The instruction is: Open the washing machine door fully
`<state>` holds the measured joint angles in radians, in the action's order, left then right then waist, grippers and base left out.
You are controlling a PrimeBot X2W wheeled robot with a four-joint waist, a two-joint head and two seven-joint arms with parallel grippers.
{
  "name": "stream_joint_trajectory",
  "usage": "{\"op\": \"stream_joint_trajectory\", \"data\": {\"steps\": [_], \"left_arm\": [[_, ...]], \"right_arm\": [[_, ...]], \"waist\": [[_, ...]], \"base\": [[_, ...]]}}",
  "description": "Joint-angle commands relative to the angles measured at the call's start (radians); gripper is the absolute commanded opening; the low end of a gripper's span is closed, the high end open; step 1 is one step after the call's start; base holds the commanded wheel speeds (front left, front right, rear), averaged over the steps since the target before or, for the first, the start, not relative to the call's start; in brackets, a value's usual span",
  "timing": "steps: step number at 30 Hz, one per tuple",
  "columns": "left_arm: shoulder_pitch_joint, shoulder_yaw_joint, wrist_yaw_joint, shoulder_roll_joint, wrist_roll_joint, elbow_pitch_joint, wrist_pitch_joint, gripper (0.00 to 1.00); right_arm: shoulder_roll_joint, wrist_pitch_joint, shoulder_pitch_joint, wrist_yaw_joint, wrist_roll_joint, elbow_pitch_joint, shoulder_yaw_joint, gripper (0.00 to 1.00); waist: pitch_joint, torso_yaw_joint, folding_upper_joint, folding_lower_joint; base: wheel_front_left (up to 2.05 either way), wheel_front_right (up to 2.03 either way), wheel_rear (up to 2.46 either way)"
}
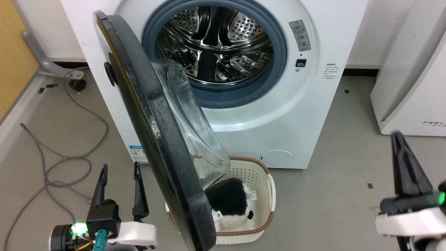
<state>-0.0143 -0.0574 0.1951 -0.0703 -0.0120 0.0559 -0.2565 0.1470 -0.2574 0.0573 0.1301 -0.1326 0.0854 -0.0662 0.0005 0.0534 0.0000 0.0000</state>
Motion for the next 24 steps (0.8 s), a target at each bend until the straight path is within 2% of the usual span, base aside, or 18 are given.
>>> {"op": "stream_joint_trajectory", "data": {"steps": [1,9,10,11,19,23,24], "left_arm": [[0.015,0.001,0.002,-0.002,-0.004,-0.003,-0.005,1.0],[0.031,0.0,-0.003,0.0,-0.004,-0.005,-0.005,1.0],[0.033,-0.001,-0.004,0.0,-0.003,-0.005,-0.005,1.0],[0.035,-0.003,-0.006,0.0,-0.003,-0.005,-0.005,1.0],[0.038,-0.006,-0.016,0.001,-0.006,-0.002,-0.005,1.0],[0.037,0.002,-0.007,0.002,-0.005,0.003,-0.005,1.0],[0.036,0.005,-0.001,0.002,-0.001,-0.001,-0.005,0.26]], "right_arm": [[-0.012,-0.004,-0.019,0.001,0.006,-0.002,-0.007,0.0],[-0.084,-0.004,-0.126,0.001,0.004,-0.057,-0.018,0.0],[-0.087,-0.004,-0.133,0.001,0.004,-0.072,-0.015,0.55],[-0.09,-0.004,-0.137,0.001,0.005,-0.082,-0.009,1.0],[-0.096,-0.004,-0.137,0.001,0.021,-0.119,0.002,1.0],[-0.096,-0.004,-0.137,0.001,0.017,-0.118,-0.01,1.0],[-0.096,-0.004,-0.139,0.001,0.017,-0.119,-0.012,1.0]], "waist": [[-0.002,-0.001,0.0,0.0],[-0.012,-0.007,0.0,0.0],[-0.014,-0.008,0.0,0.0],[-0.015,-0.008,0.0,0.0],[-0.013,-0.008,0.0,0.0],[-0.015,-0.007,0.0,0.0],[-0.017,-0.006,0.0,0.0]], "base": [[0.0,0.0,0.0],[0.0,0.0,0.0],[0.0,0.0,0.0],[0.0,0.0,0.0],[0.0,0.0,0.0],[0.0,0.0,0.0],[0.0,0.0,0.0]]}}
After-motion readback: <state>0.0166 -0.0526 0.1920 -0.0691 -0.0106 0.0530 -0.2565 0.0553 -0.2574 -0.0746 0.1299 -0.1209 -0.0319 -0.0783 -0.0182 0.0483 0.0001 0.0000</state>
